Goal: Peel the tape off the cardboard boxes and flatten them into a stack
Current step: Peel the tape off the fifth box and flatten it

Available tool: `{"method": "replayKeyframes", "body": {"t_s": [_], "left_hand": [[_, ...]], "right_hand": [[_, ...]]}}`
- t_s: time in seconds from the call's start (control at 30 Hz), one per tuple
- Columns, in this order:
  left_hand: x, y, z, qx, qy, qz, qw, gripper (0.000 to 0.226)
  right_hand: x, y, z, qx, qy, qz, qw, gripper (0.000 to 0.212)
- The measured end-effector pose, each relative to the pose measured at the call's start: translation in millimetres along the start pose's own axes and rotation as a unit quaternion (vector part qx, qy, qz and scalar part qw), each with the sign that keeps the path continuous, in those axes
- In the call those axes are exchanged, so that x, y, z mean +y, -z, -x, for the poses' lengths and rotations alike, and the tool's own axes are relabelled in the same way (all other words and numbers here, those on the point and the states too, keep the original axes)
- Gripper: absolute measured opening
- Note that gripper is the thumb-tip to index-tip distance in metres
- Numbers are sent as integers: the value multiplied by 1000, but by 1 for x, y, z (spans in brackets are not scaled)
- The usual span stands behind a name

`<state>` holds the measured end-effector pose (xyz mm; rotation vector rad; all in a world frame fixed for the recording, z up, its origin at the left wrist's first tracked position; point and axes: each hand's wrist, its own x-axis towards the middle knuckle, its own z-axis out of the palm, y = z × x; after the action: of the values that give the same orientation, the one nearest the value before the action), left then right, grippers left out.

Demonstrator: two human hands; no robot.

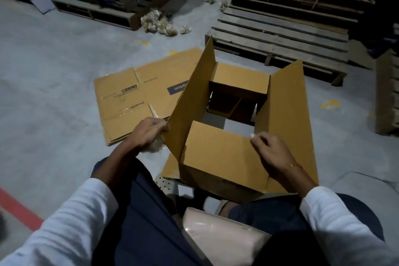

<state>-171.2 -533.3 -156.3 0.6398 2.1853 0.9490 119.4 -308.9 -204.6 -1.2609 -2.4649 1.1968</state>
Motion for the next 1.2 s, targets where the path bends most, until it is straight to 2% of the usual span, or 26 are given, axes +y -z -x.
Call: {"method": "replayKeyframes", "body": {"t_s": [0.07,0.13,0.23,0.33,0.4,0.5,0.57,0.63,0.7,0.8,0.87,0.93,1.0,1.03,1.1,1.17,1.2], "left_hand": [[0,-2,-2,8,-2,-7,1000,37],[-1,-4,-4,-1,-4,-35,999,35],[-2,-10,-3,-47,-28,-137,989,33],[-2,-24,3,-101,-54,-319,941,35],[-4,-36,7,-92,-59,-435,894,30],[-9,-53,10,-83,-53,-548,831,35],[-9,-57,7,-70,-54,-576,813,37],[-7,-57,-1,-40,-55,-569,819,38],[-3,-57,-12,-6,-56,-555,830,40],[2,-59,-32,33,-59,-527,847,43],[8,-62,-46,57,-69,-512,854,43],[18,-63,-64,81,-86,-508,853,46],[28,-63,-82,79,-88,-515,849,50],[32,-62,-91,63,-79,-520,849,50],[38,-65,-103,7,-52,-517,854,47],[39,-71,-107,-25,-53,-506,861,38],[39,-74,-106,-18,-66,-507,859,36]], "right_hand": [[-22,23,13,-33,-6,-168,985,54],[-37,39,29,-152,0,-213,965,54],[-41,25,52,-302,32,-139,943,40],[-31,-11,60,-357,77,18,931,28],[-27,-30,56,-346,108,86,928,26],[-26,-36,46,-308,105,96,941,16],[-29,-28,41,-292,85,88,949,17],[-28,-21,37,-283,65,101,951,25],[-25,-16,34,-243,55,127,960,28],[-18,-3,24,-119,65,228,964,33],[-17,7,15,-27,73,329,941,35],[-15,15,3,72,75,363,926,34],[-12,23,-8,134,56,311,939,40],[-10,27,-15,136,27,257,956,48],[-7,36,-26,79,-50,124,988,64],[-3,40,-32,16,-96,5,995,65],[-2,41,-32,-2,-95,-15,995,62]]}}
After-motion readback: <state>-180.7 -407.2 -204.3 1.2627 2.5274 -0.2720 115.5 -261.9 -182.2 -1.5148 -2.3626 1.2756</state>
